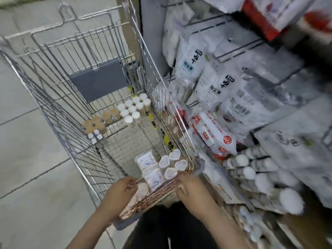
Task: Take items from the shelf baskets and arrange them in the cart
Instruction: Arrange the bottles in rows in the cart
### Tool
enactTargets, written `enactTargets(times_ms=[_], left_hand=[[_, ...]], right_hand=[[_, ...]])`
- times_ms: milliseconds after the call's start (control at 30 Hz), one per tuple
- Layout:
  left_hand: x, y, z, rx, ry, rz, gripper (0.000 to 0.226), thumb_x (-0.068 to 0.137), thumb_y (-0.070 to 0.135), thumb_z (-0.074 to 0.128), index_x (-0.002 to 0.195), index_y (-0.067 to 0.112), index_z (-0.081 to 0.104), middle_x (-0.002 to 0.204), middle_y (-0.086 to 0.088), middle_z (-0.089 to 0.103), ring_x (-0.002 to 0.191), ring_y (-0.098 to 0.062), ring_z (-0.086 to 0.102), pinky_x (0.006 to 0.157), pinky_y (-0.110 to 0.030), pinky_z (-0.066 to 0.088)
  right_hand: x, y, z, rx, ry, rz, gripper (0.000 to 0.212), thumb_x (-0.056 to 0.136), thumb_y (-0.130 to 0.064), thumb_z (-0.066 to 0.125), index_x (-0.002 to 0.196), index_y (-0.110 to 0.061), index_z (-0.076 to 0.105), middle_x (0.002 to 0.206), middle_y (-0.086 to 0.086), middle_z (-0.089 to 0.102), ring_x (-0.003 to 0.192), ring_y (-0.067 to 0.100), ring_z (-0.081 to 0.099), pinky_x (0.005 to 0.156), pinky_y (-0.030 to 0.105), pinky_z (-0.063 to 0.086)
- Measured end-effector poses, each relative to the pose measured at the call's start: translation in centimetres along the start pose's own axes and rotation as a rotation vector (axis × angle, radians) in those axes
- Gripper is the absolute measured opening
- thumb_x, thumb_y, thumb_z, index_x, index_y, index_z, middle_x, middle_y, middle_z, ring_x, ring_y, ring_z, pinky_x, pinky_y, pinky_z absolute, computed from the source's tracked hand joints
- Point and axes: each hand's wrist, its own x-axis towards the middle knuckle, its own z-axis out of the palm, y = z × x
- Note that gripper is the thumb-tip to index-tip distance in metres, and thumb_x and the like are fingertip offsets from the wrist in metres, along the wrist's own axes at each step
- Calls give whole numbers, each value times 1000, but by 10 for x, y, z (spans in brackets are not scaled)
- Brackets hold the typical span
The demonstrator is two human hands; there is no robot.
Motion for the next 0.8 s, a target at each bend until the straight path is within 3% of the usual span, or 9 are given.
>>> enactTargets(times_ms=[100,233,367,533,633,800], left_hand=[[-18,29,-15,-18,-13,94,23,95,23,56,118,21,60,108,10,62,90,-1,55,69,0,36],[-47,84,-18,-73,-22,248,12,94,25,57,99,36,58,98,18,64,89,8,57,66,-4,38],[-81,143,11,-45,-68,442,15,93,22,59,96,36,59,97,17,65,89,7,59,68,-5,40],[-148,209,102,40,-202,644,16,91,17,61,104,28,58,94,17,63,92,4,59,72,-4,40],[-202,238,171,126,-386,684,13,94,25,57,106,32,54,102,15,63,94,6,57,73,-5,42],[-290,271,267,243,-577,788,17,96,30,53,113,32,53,108,19,58,96,10,53,72,-1,41]], right_hand=[[-47,2,-15,100,72,77,36,93,-21,51,129,-25,52,125,-7,56,115,12,52,98,26,41],[-115,19,-39,147,188,263,33,96,-35,49,129,-30,51,126,-10,55,115,8,52,88,21,41],[-198,44,-57,241,377,398,32,97,-39,50,128,-33,50,126,-14,53,108,0,49,83,13,38],[-332,87,-55,336,543,603,34,98,-38,47,132,-36,48,128,-11,52,109,6,53,85,20,45],[-419,113,-39,457,641,681,33,99,-37,48,131,-38,49,130,-17,49,108,0,49,83,9,42],[-546,148,-9,642,746,854,31,98,-33,51,129,-31,49,122,-15,52,109,3,52,83,11,43]])
